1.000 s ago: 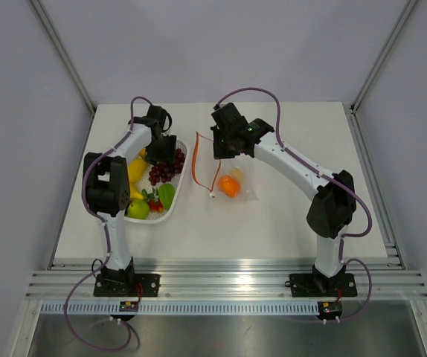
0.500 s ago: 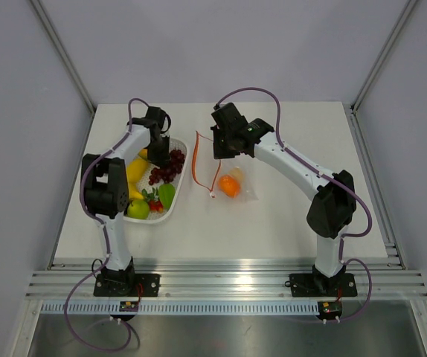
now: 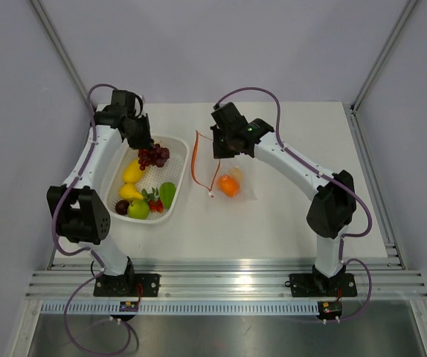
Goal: Place the food in the zip-top bag and seal the zipper
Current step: Pick up the fake fruit from the bin, then place the fake fruit in the zipper food storage bag.
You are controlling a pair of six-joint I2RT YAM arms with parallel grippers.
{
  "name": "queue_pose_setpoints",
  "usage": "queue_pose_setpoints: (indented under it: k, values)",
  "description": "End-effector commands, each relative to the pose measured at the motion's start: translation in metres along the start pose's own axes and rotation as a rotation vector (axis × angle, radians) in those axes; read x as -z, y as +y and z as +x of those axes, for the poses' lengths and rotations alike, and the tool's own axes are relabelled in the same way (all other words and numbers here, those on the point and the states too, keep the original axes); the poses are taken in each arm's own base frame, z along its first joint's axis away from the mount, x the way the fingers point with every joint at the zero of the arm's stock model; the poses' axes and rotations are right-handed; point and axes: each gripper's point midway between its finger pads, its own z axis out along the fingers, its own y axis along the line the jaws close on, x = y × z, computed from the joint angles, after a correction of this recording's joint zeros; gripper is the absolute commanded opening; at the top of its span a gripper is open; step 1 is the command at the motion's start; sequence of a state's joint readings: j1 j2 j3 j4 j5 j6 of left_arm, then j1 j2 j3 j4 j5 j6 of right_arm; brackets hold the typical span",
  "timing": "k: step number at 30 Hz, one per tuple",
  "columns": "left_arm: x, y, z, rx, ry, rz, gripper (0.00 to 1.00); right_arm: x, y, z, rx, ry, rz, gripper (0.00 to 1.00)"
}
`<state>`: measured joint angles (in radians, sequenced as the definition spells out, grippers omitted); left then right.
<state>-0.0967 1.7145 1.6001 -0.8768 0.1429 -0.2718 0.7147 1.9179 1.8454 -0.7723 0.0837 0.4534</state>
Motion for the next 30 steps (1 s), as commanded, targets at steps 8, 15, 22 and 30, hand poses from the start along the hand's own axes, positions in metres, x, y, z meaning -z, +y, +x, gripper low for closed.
queue_pose_setpoints:
  k: [8,15,22,30]
  values:
    - [0.101,-0.061,-0.046,-0.016,-0.225,0.242,0.0,0.018,0.022,-0.02,-0.005,-0.072,-0.072,0.0]
    - [0.143,-0.1,-0.043,-0.036,-0.241,0.456,0.0,0.016,0.023,-0.021,-0.009,-0.072,-0.072,0.0]
    - [0.162,-0.124,-0.034,-0.056,-0.215,0.613,0.0,0.01,0.025,-0.021,-0.01,-0.063,-0.075,0.0]
    - [0.184,-0.144,-0.027,-0.069,-0.204,0.756,0.0,0.002,0.032,-0.028,-0.014,-0.062,-0.086,0.0]
